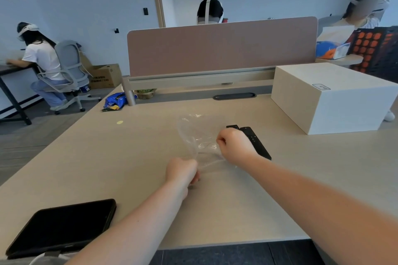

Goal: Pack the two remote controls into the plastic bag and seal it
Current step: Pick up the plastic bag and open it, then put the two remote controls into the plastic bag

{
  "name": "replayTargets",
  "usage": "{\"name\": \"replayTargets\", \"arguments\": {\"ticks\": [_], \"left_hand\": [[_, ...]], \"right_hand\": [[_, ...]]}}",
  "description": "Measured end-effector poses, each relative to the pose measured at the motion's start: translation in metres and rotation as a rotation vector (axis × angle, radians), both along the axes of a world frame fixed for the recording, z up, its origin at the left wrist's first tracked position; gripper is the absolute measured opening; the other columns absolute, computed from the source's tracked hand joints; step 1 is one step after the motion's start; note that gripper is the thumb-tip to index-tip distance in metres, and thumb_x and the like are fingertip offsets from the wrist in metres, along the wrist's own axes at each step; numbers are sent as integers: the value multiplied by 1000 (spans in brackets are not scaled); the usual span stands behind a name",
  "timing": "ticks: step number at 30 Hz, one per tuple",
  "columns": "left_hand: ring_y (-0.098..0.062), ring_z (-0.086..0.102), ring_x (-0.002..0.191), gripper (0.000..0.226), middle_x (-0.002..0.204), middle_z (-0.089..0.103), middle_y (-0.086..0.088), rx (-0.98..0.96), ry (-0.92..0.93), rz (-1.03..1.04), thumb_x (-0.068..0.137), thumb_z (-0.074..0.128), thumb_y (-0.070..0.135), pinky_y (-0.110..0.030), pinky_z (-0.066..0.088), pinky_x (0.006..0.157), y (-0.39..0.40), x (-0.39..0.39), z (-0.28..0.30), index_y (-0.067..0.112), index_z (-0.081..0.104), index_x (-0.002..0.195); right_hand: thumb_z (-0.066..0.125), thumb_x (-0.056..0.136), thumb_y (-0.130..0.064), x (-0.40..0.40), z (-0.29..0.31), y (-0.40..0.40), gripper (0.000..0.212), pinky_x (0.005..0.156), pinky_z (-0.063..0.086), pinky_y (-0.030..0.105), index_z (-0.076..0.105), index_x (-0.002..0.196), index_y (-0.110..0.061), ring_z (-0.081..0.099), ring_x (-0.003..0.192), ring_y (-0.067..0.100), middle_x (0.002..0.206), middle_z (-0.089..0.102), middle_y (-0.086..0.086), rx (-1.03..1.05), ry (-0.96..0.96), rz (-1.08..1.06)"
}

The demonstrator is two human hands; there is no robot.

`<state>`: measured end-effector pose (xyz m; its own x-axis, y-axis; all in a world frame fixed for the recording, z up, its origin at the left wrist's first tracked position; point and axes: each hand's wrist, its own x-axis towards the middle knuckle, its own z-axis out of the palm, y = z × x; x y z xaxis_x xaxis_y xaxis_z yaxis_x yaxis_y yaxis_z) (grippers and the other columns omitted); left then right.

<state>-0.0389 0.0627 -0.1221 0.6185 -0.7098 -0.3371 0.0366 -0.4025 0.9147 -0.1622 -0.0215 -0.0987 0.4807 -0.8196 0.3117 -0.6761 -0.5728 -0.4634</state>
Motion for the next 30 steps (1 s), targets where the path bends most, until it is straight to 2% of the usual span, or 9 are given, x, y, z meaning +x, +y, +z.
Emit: {"name": "replayTargets", "arguments": {"ticks": [10, 15, 17, 19, 21, 23, 25, 27, 30], "left_hand": [[-19, 45, 41, 33, 31, 52, -4, 228, -143, -173, 78, 53, 11, -9, 26, 33, -6, 15, 7, 8, 53, 45], [-22, 51, 46, 22, 47, 56, -7, 278, -227, -211, 76, 62, 22, -16, 30, 40, -6, 14, 12, 8, 56, 60], [-27, 64, 77, 33, 79, 58, -8, 281, -403, -182, 73, 71, 33, -26, 43, 57, -8, 12, 18, 11, 51, 86], [-29, 54, 111, 64, 114, 49, -6, 244, -705, -141, 70, 76, 44, -35, 47, 78, -7, 11, 24, 14, 41, 114], [-26, 43, 121, 82, 131, 38, -3, 89, -1047, -148, 71, 73, 47, -38, 46, 86, -3, 8, 31, 24, 28, 136], [-26, 43, 118, 80, 132, 39, -2, -57, -1353, -191, 75, 69, 47, -37, 47, 84, -3, 7, 32, 30, 27, 141], [-26, 52, 103, 59, 120, 54, 0, -168, -1535, -211, 77, 69, 41, -36, 49, 74, -7, 9, 31, 27, 49, 131], [-24, 56, 85, 20, 89, 67, 5, -237, -1622, -235, 74, 74, 32, -32, 45, 60, -11, 12, 30, 24, 72, 92], [-26, 56, 68, 14, 62, 62, 5, -223, -1689, -262, 61, 83, 18, -29, 37, 48, -14, 17, 28, 20, 69, 59]], "right_hand": [[46, 95, -11, -15, 17, -16, 23, 77, 55, 41, 68, 95, -3, 63, 87, 32, 90, 71, 14, -50, -284, -266], [48, 94, -11, -20, 20, -16, 22, 77, 56, 42, 68, 97, -4, 65, 86, 32, 91, 72, 13, -46, -239, -236], [47, 92, -10, -17, 19, -12, 22, 73, 56, 42, 68, 95, -6, 64, 84, 33, 88, 72, 13, -45, -171, -188], [46, 92, -11, -13, 18, -9, 22, 70, 56, 40, 68, 93, -7, 64, 82, 35, 86, 72, 14, -54, -137, -166], [45, 93, -11, -11, 17, -7, 23, 67, 52, 37, 68, 94, -7, 63, 81, 35, 86, 72, 14, -65, -103, -155], [45, 93, -12, -10, 17, -6, 23, 66, 51, 34, 68, 96, -8, 62, 82, 34, 87, 71, 14, -76, -74, -140], [45, 94, -12, -10, 16, -5, 24, 67, 51, 34, 68, 98, -8, 63, 84, 34, 89, 72, 13, -80, -69, -119], [47, 95, -14, -11, 16, -3, 23, 70, 51, 34, 69, 101, -9, 64, 86, 31, 91, 73, 11, -80, -102, -100], [49, 96, -24, -17, 16, 0, 25, 78, 53, 32, 67, 111, -15, 65, 91, 25, 97, 74, 3, -28, -252, -157]]}}
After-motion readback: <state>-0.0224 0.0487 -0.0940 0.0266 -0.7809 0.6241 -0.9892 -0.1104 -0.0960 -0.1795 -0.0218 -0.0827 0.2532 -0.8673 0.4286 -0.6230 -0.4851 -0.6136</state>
